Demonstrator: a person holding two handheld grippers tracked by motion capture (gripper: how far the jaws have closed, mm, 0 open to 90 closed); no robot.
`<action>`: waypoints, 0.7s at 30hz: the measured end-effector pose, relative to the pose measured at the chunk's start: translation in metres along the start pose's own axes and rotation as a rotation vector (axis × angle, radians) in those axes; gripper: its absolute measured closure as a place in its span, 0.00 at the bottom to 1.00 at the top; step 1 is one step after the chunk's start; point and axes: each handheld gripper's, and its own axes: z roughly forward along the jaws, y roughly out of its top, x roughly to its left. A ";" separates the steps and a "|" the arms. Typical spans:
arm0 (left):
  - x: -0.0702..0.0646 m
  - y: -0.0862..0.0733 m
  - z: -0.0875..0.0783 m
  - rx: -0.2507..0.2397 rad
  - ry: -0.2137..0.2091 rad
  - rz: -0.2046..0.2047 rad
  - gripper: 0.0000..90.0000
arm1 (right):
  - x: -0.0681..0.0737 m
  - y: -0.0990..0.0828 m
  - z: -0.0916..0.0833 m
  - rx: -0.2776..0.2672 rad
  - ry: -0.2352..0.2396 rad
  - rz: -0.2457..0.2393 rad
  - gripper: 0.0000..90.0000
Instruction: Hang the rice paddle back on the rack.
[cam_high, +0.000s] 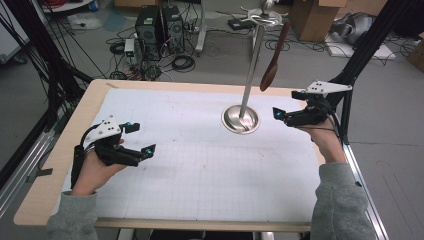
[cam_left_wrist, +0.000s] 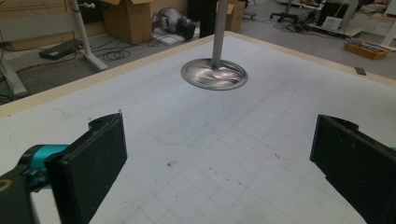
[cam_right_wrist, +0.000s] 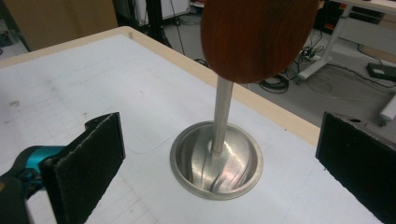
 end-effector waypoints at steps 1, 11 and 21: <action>0.000 0.000 0.000 -0.001 0.001 -0.001 0.05 | 0.000 -0.002 -0.001 -0.004 0.003 -0.001 0.00; 0.002 -0.001 0.002 0.007 -0.005 -0.009 0.05 | 0.004 -0.019 -0.015 -0.057 0.069 0.096 0.00; 0.002 -0.001 0.001 0.009 -0.005 -0.007 0.05 | 0.025 -0.037 -0.028 -0.073 0.100 0.057 0.00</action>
